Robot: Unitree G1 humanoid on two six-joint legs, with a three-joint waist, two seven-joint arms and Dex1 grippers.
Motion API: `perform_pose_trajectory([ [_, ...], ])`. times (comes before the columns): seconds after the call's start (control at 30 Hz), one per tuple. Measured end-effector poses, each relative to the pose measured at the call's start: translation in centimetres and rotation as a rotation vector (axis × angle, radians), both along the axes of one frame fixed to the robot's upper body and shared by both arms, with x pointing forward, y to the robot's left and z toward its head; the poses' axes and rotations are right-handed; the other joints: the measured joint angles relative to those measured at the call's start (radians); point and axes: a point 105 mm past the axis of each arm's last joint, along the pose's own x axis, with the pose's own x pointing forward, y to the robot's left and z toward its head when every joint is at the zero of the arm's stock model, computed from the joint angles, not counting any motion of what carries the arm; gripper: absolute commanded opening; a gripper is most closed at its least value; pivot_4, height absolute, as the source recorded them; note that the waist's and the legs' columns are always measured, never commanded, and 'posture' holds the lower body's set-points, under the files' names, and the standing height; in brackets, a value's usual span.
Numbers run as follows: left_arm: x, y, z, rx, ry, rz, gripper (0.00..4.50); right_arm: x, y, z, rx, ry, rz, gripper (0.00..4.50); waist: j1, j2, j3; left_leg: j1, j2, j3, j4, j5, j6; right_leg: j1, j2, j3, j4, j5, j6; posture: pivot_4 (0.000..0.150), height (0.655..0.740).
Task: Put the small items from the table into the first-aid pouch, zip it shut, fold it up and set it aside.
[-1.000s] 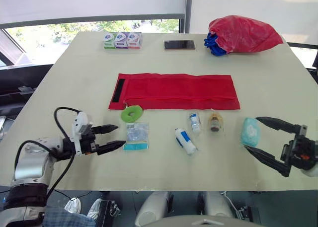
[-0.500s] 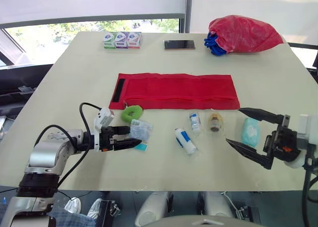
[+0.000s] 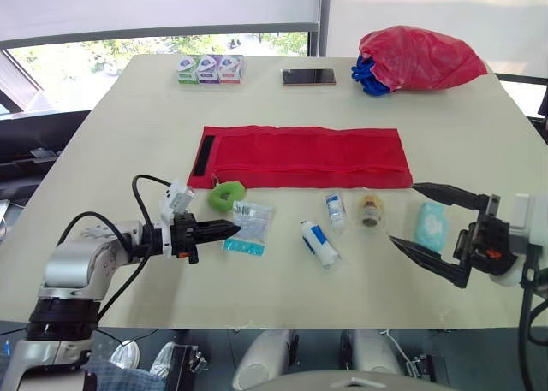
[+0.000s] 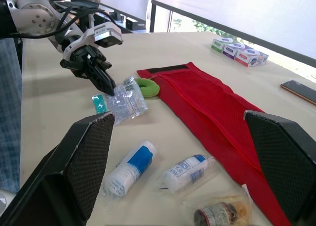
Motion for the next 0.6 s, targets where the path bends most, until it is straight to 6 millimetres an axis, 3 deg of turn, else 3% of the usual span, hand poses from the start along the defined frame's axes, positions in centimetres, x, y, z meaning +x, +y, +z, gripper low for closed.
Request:
perform_pose_trajectory([
  [0.1, 0.3, -0.7, 1.4, -0.070, -0.028, 0.007, 0.06, 0.4, 0.2, 0.2, 0.027, 0.011, -0.015, 4.50, 0.001, -0.001, 0.000, 0.000, 0.000, 0.000, 0.000, 0.000, 0.000, 0.000, 0.000, 0.000, 0.000, 0.000, 0.000, 0.150, 0.7400],
  [0.23, 0.5, -3.3, 4.9, -0.192, -0.100, -0.059, 0.06, 1.9, 1.2, 0.3, 0.125, 0.065, -0.077, 4.50, 0.000, -0.003, 0.001, 0.000, 0.000, 0.000, 0.000, 0.002, -0.003, 0.000, 0.000, 0.000, 0.000, 0.000, 0.000, 0.150, 0.7400],
  [0.37, 0.6, -4.9, 7.0, -0.257, -0.145, -0.106, 0.06, 3.0, 2.1, -0.4, 0.115, 0.131, -0.126, 4.50, -0.001, -0.003, 0.001, -0.001, 0.000, 0.000, 0.000, 0.003, -0.004, -0.001, 0.000, 0.000, 0.000, 0.000, 0.000, 0.150, 0.7400],
  [0.4, 0.6, -7.8, 9.3, -0.365, -0.178, -0.189, 0.06, 3.9, 4.1, -0.5, 0.206, 0.257, -0.097, 4.50, -0.001, -0.004, 0.002, -0.001, 0.000, 0.000, 0.000, 0.003, -0.005, -0.002, 0.000, 0.001, 0.000, 0.000, 0.000, 0.150, 0.7400],
  [0.6, -0.1, -10.7, 10.4, -0.456, -0.158, -0.270, 0.06, 4.0, 6.5, -1.3, 0.288, 0.497, -0.021, 4.50, -0.002, -0.005, 0.001, -0.002, 0.000, 0.000, 0.000, 0.003, -0.004, -0.002, 0.000, 0.001, 0.000, 0.001, -0.001, 0.150, 0.7400],
])
